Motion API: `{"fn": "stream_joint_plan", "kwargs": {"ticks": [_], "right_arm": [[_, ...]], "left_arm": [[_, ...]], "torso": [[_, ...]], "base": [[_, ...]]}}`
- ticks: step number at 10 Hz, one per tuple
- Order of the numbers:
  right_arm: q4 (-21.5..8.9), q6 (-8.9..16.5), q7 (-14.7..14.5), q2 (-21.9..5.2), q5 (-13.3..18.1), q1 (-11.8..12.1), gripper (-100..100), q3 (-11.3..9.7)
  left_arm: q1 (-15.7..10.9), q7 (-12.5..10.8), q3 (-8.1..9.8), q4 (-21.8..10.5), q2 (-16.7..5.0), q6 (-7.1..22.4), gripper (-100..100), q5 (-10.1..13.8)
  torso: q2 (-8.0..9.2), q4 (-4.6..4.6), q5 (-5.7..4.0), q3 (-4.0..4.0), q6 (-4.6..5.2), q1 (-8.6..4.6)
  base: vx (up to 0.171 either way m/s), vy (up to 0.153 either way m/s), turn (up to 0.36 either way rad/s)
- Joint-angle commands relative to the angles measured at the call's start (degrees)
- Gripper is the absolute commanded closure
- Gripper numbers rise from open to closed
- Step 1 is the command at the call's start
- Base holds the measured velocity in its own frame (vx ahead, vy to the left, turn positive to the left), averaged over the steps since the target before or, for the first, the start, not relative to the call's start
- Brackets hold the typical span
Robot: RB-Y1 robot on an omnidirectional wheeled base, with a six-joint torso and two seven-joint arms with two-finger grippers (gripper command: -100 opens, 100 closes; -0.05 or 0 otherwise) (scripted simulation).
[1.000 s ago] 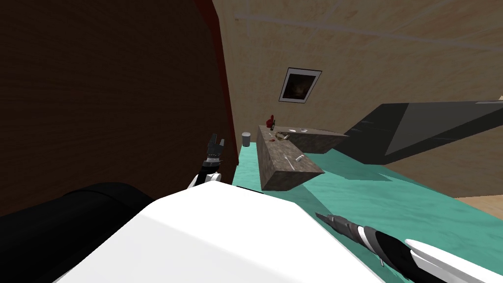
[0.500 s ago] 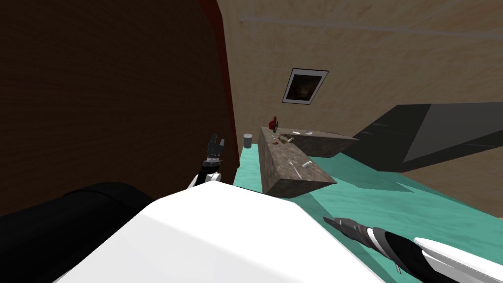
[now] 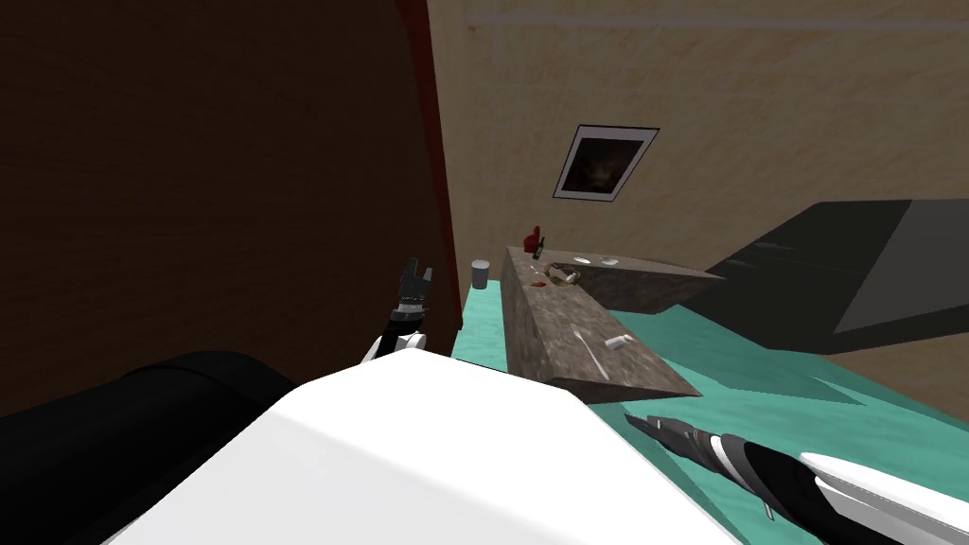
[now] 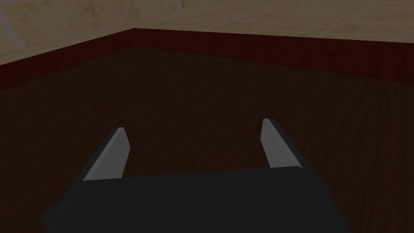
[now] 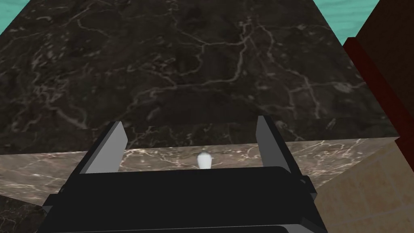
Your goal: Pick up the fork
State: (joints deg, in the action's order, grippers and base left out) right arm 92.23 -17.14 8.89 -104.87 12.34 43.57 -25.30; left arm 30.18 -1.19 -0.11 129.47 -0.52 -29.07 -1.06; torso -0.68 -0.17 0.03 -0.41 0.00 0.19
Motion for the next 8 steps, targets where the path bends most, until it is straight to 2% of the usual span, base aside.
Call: {"fn": "stream_joint_plan", "kwargs": {"ticks": [1,8], "right_arm": [[0.0,0.6,0.3,0.1,-0.5,0.3,-100,0.4],[-0.8,3.1,1.9,2.2,-2.7,0.7,-100,2.4]], "left_arm": [[0.0,0.0,0.0,0.0,0.0,0.0,0,0.0],[0.0,0.0,0.0,0.0,0.0,0.0,0,0.0]], "torso": [[0.0,0.0,0.0,0.0,0.0,0.0],[-0.1,-0.02,0.01,-0.06,0.0,0.06]], "base": [[0.194,0.025,0.019],[0.22,0.035,0.043]]}}
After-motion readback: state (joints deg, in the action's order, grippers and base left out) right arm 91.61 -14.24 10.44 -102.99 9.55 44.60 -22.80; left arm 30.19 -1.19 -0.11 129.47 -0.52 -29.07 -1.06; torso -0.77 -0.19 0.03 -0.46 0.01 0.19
